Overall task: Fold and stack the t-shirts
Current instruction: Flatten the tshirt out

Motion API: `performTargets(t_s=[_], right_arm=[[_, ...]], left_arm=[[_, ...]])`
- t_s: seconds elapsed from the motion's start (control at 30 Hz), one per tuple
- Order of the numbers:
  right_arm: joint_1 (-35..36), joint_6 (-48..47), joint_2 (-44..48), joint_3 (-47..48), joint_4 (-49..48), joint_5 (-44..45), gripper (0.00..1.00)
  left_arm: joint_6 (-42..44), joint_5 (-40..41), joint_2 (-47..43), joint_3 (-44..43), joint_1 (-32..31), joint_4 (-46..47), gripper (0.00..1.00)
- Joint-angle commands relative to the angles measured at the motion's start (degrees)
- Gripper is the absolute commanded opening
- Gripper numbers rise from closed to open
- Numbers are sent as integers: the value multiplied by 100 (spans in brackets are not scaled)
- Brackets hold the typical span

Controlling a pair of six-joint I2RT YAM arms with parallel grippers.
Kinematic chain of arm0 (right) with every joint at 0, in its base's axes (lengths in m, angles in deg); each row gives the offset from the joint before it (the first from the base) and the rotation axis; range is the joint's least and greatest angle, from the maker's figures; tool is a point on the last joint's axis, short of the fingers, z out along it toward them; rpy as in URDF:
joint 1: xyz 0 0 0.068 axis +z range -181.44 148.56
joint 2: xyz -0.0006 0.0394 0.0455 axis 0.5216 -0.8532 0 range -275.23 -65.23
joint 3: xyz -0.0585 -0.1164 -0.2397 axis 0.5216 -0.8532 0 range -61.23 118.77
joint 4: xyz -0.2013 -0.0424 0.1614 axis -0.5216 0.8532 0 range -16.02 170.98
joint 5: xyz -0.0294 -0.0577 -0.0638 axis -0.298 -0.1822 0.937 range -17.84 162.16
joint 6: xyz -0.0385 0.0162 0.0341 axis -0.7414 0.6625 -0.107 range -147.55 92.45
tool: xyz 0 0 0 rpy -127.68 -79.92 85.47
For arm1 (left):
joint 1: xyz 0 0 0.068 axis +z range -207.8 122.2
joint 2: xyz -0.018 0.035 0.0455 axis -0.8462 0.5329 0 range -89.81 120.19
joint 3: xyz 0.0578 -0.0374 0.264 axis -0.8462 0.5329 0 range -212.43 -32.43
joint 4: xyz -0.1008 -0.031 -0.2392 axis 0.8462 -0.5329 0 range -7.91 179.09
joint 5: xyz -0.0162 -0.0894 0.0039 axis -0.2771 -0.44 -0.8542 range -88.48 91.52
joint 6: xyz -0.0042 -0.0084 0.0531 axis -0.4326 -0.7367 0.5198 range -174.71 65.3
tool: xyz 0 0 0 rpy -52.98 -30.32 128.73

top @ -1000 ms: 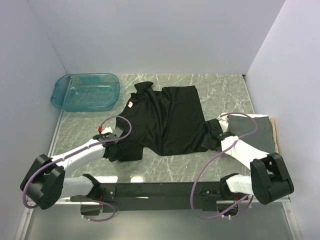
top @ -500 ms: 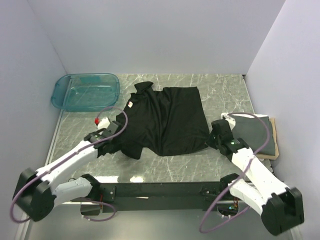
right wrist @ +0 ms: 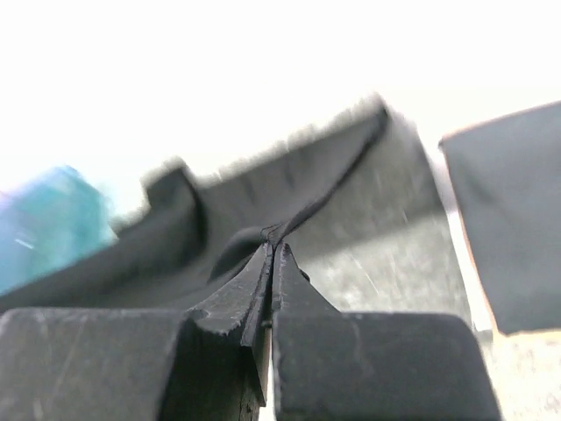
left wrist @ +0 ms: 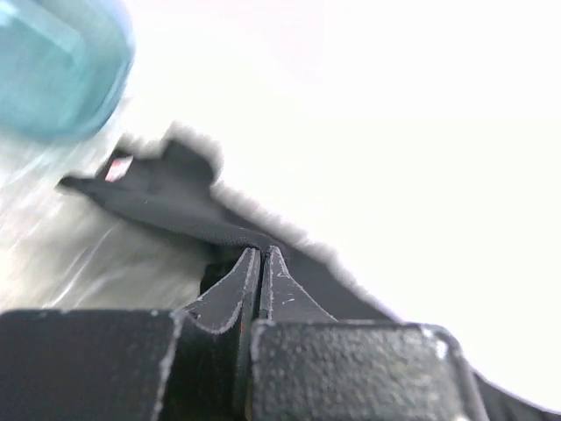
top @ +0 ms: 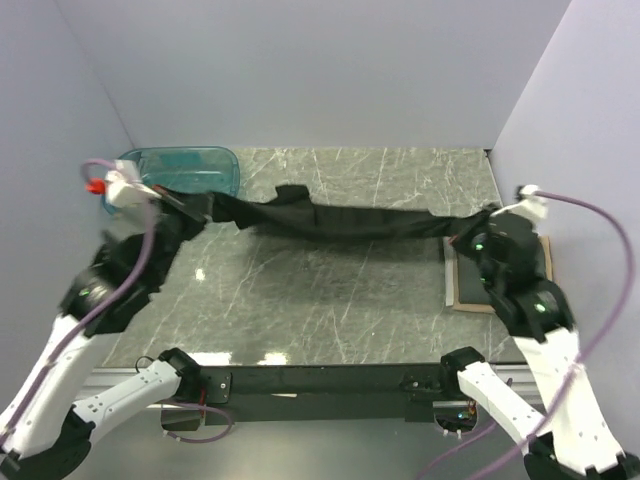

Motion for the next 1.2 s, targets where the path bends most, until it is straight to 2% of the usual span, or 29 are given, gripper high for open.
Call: performTargets(t_s=[0.0,0.13,0.2,0.4,0.5,0.67,0.8,0.9,0.93,1.07,1.13,1.17], right_arm=[[-47,-252,315,908,521,409,0],[-47,-384,657,1795,846,235,0],[-38,-463,851,2051,1057,155,0],[-38,-551,1141,2957,1628,-302,0],[-47,-586,1185,3414,1787,-653,0],[-38,-621,1054,3819,1928,-672,0],[-38,-648,931,3469,1717,-593,0],[-47,-639,747,2907,1393,-339,0],[-47,-639,685,2549,1279,-155,0],[-47,-665,-7,1606,489,433,0],[-160,-639,-560,1149,67,602,0],[-239,-665,-764,1026,-92,533,0]], left_arm=[[419,283,-253,-851,-13,362,1],[973,-620,-447,-1537,-13,909,1],[1026,-736,-412,-2185,-13,689,1],[1132,-1755,-561,-3110,-13,900,1],[1220,-2107,-333,-3786,5,646,1],[1308,-2398,54,-4342,57,469,1],[1562,-1697,177,-3880,66,627,1],[1729,-739,379,-3195,66,741,1],[1773,-154,467,-3009,66,776,1],[1958,1157,1273,-1955,92,1066,1],[2002,1180,1922,-1768,355,1190,1],[2028,674,2153,-1594,530,1268,1]])
